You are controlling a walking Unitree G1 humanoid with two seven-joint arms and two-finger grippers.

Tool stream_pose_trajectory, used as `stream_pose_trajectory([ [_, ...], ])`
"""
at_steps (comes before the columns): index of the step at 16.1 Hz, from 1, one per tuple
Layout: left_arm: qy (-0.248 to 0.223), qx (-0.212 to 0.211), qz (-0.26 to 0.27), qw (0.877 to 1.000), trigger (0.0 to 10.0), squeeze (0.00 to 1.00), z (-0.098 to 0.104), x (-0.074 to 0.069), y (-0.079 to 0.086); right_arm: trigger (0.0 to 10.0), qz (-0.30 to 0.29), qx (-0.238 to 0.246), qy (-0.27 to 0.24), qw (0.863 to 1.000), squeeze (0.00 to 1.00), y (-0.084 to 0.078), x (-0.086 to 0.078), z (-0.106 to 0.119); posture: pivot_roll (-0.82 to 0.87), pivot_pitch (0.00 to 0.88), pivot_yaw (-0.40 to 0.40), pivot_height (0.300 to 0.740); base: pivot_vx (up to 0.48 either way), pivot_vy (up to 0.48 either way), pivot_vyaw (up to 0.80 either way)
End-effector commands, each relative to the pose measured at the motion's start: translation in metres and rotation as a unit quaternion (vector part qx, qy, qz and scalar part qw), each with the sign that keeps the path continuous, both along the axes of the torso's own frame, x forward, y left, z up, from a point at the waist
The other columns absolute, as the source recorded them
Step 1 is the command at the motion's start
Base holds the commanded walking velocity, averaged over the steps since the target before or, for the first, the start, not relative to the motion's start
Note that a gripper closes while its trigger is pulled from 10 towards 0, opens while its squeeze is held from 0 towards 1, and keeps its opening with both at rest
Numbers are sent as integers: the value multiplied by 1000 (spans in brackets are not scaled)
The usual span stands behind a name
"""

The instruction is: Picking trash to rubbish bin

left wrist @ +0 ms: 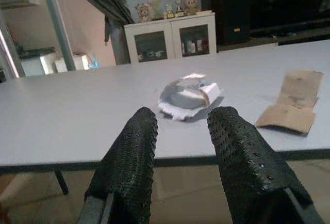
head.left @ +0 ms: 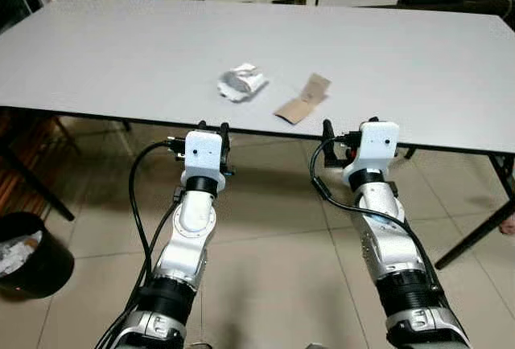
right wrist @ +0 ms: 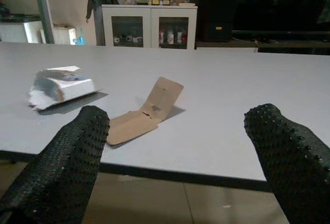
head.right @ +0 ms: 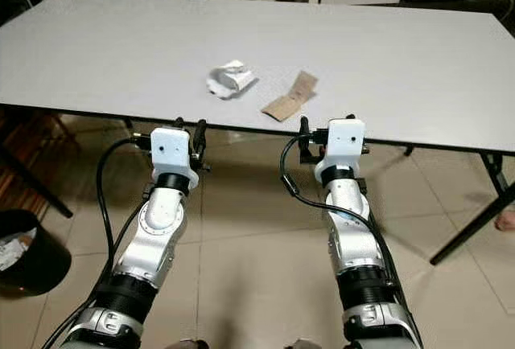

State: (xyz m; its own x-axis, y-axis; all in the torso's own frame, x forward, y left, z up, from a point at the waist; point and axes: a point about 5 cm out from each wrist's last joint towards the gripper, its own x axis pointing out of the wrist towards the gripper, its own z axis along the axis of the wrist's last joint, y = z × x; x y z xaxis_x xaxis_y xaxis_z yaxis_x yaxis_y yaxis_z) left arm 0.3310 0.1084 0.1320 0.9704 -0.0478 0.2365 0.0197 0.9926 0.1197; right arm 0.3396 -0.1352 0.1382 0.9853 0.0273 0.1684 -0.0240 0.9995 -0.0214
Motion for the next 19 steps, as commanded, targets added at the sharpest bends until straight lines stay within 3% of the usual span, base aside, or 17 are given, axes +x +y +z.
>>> stream_pose_trajectory([
  [1, 11, -4, 1, 1000, 10000, 0, 0, 3, 3, 10000, 12, 0, 1, 1000, 0, 7, 0, 1, -52, 91, 23, 740, 0, 0, 0],
  [5, 29, -29, 4, 999, 10000, 0, -3, 6, 4, 10000, 18, -3, 4, 1000, 0, 9, 0, -1, -54, 83, 24, 740, 0, 0, 0],
  [11, 37, -36, 2, 999, 10000, 0, -3, 8, 5, 10000, 22, -3, 5, 1000, 0, 11, -1, -2, -58, 67, 28, 740, 0, 0, 0],
  [19, 31, -29, 2, 999, 10000, 0, 2, 10, 5, 10000, 24, 0, 8, 1000, 0, 13, 0, -2, -51, 80, 26, 740, 334, 0, 0],
])
